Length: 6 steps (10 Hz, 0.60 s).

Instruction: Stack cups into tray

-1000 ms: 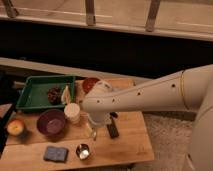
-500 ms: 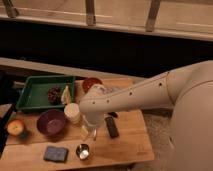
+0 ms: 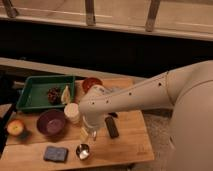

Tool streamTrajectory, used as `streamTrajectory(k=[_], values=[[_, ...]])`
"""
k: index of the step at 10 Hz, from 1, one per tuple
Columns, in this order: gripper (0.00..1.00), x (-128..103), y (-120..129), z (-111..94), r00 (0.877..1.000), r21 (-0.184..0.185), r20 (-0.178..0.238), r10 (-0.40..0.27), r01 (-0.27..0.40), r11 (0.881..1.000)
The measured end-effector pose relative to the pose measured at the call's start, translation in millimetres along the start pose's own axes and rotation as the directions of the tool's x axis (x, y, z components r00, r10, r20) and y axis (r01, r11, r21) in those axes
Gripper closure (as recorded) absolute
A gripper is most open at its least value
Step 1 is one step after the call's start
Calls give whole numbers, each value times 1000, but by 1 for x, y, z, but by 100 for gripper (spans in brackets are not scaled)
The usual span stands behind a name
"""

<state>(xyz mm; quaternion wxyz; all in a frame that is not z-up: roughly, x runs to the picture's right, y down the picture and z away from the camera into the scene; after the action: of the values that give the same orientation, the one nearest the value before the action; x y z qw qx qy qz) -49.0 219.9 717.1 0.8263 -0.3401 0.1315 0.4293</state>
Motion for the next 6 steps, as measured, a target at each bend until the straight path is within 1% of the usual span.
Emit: streamTrajectory(k=[2,4,6], values=[[24,4,10,12,1000,-14,-22,-7,7,1000],[24,6,21,31,999,-44,-43,-17,15,999],[24,9,26,40,998,-66,-59,-15,11,998]])
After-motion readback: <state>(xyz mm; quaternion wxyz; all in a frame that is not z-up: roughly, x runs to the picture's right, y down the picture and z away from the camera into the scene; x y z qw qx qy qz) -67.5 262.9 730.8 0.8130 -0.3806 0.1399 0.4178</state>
